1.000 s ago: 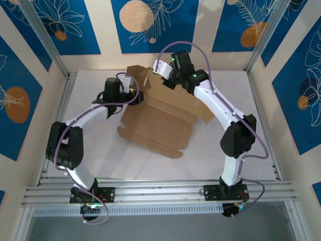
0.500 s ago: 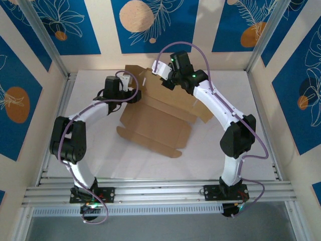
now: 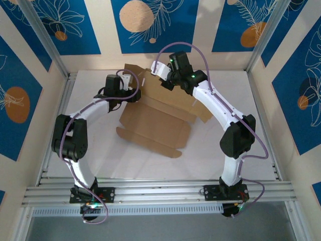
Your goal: Fold the paper box
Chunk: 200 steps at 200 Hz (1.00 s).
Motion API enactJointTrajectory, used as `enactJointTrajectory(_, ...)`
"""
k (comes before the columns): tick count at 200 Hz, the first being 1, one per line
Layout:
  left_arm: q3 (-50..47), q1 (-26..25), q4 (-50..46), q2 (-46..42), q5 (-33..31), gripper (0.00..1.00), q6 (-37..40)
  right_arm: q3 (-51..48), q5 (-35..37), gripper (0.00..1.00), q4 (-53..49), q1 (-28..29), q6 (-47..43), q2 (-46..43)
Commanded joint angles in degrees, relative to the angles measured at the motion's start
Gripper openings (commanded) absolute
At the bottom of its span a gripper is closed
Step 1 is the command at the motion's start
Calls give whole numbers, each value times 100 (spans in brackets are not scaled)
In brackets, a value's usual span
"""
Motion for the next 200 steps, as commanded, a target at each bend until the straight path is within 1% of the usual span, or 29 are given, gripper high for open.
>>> enactJointTrajectory(1, 77, 52, 63, 49, 478, 62, -228, 202, -118, 0, 26, 39, 83, -33)
enactJointTrajectory(52, -219, 52, 746, -141, 1501, 60, -844, 319, -92, 0, 22, 66, 165, 44)
enactJointTrajectory(96, -192, 50, 1051, 85, 2074, 60, -1216, 372, -104, 0, -7, 135, 233, 65)
enactJointTrajectory(141, -146, 44, 1506, 504, 2282, 59, -1667, 312, -242, 0, -38, 279, 250, 73)
enactJointTrajectory(200, 59, 48, 1549, 787, 2239, 59, -1786, 376, -208, 0, -61, 408, 276, 144)
